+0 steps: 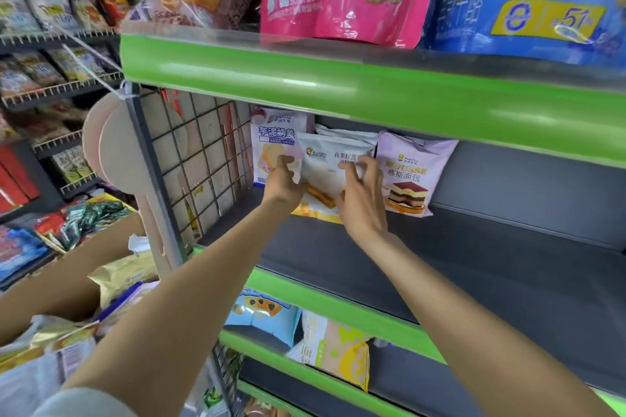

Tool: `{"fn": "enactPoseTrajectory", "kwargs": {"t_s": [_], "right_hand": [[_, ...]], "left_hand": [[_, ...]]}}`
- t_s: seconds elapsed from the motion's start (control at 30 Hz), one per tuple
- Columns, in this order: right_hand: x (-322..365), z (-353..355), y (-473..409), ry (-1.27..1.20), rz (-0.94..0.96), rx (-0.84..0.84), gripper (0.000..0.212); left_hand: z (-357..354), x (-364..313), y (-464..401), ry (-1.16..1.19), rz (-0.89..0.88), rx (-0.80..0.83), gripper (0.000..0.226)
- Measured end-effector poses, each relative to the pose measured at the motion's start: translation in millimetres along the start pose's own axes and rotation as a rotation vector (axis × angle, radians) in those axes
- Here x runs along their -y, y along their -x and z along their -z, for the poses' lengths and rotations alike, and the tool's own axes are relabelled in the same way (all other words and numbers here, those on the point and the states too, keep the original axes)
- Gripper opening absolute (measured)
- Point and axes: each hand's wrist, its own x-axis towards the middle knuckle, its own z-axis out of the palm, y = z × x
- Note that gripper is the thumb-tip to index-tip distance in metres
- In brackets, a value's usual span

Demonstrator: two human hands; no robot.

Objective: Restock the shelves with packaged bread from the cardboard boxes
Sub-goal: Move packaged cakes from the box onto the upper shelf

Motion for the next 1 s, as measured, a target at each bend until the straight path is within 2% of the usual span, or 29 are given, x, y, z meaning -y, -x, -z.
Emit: {"fn": "enactPoseTrajectory", "kwargs": {"t_s": [0.1, 0.2, 0.3, 0.43, 0.53, 0.63, 0.7, 0.8, 0.87, 1.0], "right_hand": [[30, 10, 12, -0.194, 0.059, 0.033, 0.034], [71, 4, 28, -0.366, 0.129, 0.043, 0.029], [124, -9, 52, -0.533, 0.210, 0.001, 0.032], [193, -34, 94, -0.627, 0.417, 0.121, 0.027], [237, -64, 117, -0.562, 0.508, 0.342, 0.022], [271, -109, 129, -0.411, 0.476, 0.640, 0.036], [284, -141, 134, -0.252, 0.439, 0.807, 0.048], [294, -182, 137, -0.076, 0.397, 1.005, 0.052], [299, -201, 137, -0.127, 0.307, 1.139, 0.066], [314, -224, 146, -0.301, 0.121, 1.321, 0.097]], "left_hand": [[29, 13, 25, -0.026, -0.114, -0.067, 0.037], [70, 40, 54, 0.039, -0.173, 0.033, 0.018], [118, 74, 87, 0.077, -0.104, 0.097, 0.011], [184, 129, 125, 0.001, 0.059, 0.102, 0.015], [227, 174, 143, -0.109, 0.179, -0.058, 0.018], [258, 219, 151, -0.375, 0.324, -0.184, 0.021], [272, 250, 154, -0.460, 0.387, -0.155, 0.028], [282, 285, 163, -0.654, 0.510, -0.038, 0.060], [285, 303, 168, -0.729, 0.581, 0.023, 0.074], [286, 323, 174, -0.774, 0.573, 0.051, 0.081]]}}
